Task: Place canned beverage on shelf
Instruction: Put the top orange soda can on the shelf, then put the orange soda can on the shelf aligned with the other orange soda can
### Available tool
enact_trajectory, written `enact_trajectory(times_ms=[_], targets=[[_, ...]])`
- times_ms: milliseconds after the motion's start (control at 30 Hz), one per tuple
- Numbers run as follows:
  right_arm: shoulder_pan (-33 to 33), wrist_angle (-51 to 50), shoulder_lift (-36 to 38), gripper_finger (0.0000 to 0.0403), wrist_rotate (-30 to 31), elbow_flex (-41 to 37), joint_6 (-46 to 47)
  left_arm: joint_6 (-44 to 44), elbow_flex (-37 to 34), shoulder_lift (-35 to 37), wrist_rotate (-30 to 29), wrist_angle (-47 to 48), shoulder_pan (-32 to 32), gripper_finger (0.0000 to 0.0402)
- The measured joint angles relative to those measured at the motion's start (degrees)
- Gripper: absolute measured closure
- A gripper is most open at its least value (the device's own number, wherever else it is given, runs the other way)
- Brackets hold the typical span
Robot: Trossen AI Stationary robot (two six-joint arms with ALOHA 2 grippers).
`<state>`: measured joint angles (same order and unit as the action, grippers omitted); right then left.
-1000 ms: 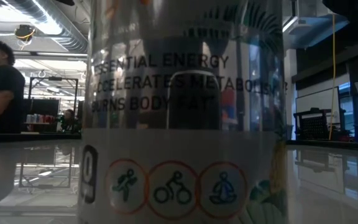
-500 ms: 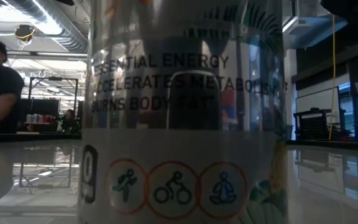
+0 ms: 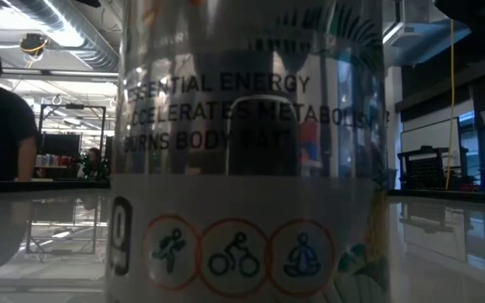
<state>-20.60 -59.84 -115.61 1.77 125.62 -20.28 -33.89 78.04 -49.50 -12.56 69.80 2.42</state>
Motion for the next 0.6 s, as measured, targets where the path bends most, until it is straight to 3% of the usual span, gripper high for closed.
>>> enact_trajectory(times_ms=[333, 600], targets=[[-0.03, -1.62, 0.0, 0.0057, 6.84, 0.0, -1.9, 0.02, 0.0, 0.01, 0.0, 0.0, 0.0, 0.0007], [0.42, -4.48, 1.74, 0.0056, 8.61, -0.07, -0.41, -0.08, 0.0, 0.01, 0.0, -0.03, 0.0, 0.0007]])
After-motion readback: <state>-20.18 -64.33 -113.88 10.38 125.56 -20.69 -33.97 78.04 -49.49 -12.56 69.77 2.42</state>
